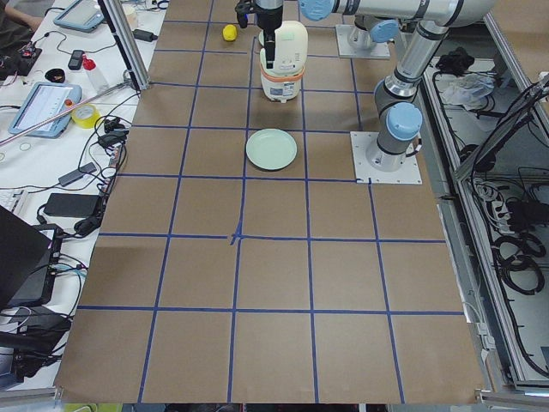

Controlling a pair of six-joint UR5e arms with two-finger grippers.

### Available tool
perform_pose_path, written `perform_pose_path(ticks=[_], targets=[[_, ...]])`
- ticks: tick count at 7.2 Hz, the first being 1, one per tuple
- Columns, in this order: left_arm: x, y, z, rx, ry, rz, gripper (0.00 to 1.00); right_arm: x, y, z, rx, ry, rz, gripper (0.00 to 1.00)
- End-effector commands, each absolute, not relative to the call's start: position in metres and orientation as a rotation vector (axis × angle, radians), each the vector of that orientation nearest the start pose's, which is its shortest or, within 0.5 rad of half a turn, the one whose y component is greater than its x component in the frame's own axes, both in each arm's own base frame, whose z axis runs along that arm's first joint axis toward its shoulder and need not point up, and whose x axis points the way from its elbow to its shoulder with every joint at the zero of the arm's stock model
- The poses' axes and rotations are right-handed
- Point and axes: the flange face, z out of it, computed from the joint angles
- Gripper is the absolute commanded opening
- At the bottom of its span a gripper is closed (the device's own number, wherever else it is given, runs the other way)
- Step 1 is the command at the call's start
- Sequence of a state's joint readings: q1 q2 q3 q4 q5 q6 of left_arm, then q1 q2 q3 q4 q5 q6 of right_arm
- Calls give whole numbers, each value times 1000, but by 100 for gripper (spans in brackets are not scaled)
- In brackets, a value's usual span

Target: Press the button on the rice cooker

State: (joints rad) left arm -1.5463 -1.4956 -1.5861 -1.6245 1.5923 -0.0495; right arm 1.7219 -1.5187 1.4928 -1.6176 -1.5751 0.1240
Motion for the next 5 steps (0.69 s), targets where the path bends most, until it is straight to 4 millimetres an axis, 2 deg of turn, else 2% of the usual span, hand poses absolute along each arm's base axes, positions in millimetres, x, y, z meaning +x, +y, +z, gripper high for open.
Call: perform_pose_path(ticks=[1, 2, 5], targets=[[-120, -463, 511, -115, 3118, -10, 100, 154, -516, 532, -81, 3139, -164, 100], [-120, -463, 511, -115, 3118, -10, 100, 143, -519, 537, -72, 3141, -174, 100], [-120, -463, 511, -117, 3118, -10, 100, 142, -520, 539, -67, 3144, -196, 100]])
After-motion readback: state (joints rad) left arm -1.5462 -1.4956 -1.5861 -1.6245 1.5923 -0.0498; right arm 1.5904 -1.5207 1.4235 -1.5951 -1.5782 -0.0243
